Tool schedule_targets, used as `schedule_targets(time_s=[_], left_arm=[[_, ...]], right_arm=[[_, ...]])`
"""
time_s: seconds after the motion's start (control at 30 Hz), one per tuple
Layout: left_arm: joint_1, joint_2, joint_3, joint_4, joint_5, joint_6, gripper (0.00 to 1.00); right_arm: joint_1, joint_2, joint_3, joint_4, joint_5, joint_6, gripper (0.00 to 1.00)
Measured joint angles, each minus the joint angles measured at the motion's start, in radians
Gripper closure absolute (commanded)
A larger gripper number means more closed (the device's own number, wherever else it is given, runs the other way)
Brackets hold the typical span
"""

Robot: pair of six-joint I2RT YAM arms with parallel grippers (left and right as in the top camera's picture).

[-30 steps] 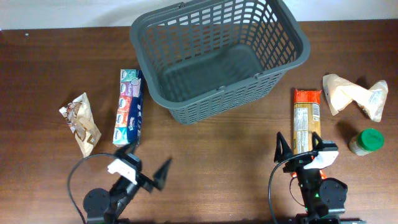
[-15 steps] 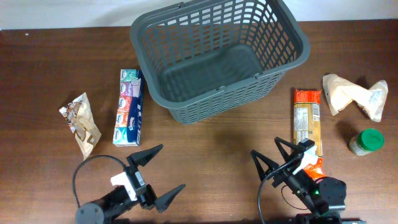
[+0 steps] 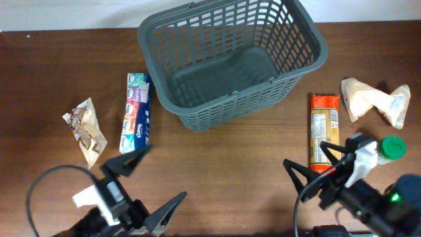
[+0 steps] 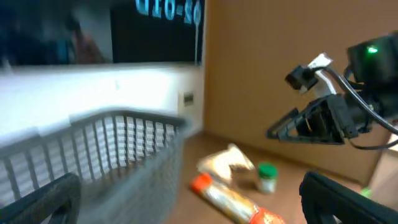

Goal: Pack container
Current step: 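Raise both grippers and move them toward the gray basket rim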

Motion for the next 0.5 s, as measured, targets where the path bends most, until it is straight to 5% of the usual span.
schedule_targets(time_s=[0.17, 0.3, 0.5], left_arm=[[0.0, 0.003, 0.021, 0.222, 0.009, -0.01, 0.01], [0.0, 0.011, 0.034, 0.255, 0.008, -0.119, 0.01], [0.001, 0.137, 0.216, -0.11, 0.013, -0.143, 0.01]], right_arm=[[0.0, 0.126, 0.167, -0.136, 0.005, -0.038, 0.01], [0.0, 0.176, 0.172, -0.137, 0.008, -0.052, 0.01], [0.0, 0.286, 0.328, -0.24, 0.054, -0.06, 0.01]])
